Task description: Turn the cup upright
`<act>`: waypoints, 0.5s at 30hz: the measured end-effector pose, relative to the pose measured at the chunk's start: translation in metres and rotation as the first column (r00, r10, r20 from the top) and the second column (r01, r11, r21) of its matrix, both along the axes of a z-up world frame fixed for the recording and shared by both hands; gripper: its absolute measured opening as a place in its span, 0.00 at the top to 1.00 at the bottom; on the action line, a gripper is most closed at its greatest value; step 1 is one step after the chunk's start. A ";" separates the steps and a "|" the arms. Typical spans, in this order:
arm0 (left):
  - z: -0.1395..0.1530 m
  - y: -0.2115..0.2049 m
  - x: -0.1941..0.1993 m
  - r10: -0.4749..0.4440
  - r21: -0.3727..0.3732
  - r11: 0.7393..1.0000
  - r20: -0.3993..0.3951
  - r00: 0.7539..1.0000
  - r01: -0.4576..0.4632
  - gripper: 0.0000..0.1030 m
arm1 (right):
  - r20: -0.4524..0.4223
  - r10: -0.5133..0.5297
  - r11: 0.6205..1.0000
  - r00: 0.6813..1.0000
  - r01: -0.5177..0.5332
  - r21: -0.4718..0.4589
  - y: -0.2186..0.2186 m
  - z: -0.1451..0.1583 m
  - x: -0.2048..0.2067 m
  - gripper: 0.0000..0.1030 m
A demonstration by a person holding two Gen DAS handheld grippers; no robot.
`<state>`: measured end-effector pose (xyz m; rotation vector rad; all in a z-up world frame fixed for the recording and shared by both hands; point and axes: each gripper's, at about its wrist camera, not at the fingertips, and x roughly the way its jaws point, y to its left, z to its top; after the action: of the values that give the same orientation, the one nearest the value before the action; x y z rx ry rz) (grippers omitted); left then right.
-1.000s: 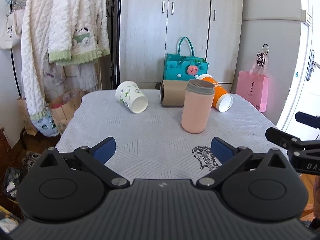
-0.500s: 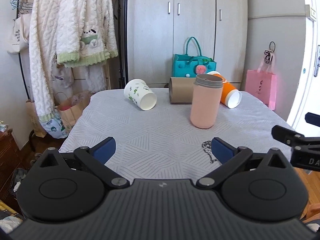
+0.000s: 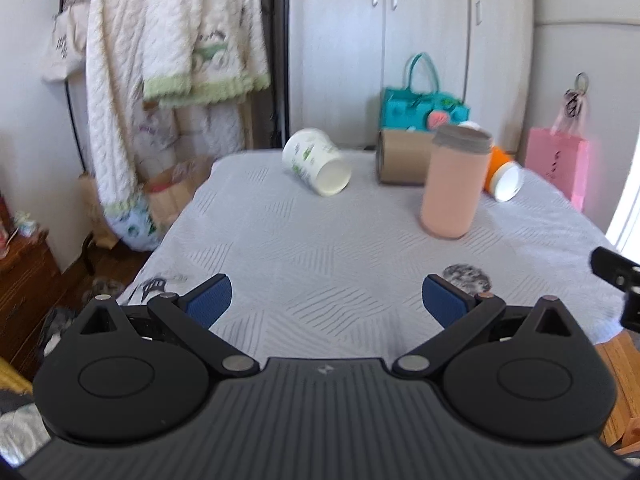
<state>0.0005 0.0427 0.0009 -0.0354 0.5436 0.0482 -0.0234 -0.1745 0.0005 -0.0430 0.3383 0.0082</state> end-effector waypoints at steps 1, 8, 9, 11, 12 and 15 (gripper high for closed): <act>-0.001 0.001 0.003 0.004 0.001 1.000 -0.017 1.000 -0.004 0.00 | -0.002 -0.006 1.000 1.000 0.006 -0.004 0.000 -0.001 0.000 0.00; -0.006 0.005 0.003 0.014 0.018 1.000 -0.019 1.000 -0.013 0.00 | -0.015 -0.034 0.999 0.999 0.034 -0.008 0.000 -0.004 0.001 0.00; -0.006 0.004 0.002 0.014 0.024 1.000 -0.014 1.000 -0.014 0.00 | -0.016 -0.036 0.999 0.999 0.036 -0.008 0.000 -0.004 0.001 0.00; -0.006 0.003 0.002 0.013 0.034 0.999 -0.001 1.000 -0.013 0.00 | -0.018 -0.043 0.999 0.999 0.042 -0.006 -0.001 -0.004 0.001 0.00; -0.006 0.002 0.002 0.010 0.036 0.999 0.005 1.000 -0.011 0.00 | -0.019 -0.044 0.999 0.999 0.044 -0.006 -0.001 -0.003 0.002 0.00; -0.006 0.000 0.000 -0.005 0.036 0.999 0.020 1.000 0.004 0.00 | -0.020 -0.049 0.999 0.999 0.049 -0.006 -0.002 -0.004 0.001 0.00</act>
<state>0.0006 0.0428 -0.0054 0.0000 0.5227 0.0533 -0.0228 -0.1761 -0.0035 -0.0397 0.3592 -0.0405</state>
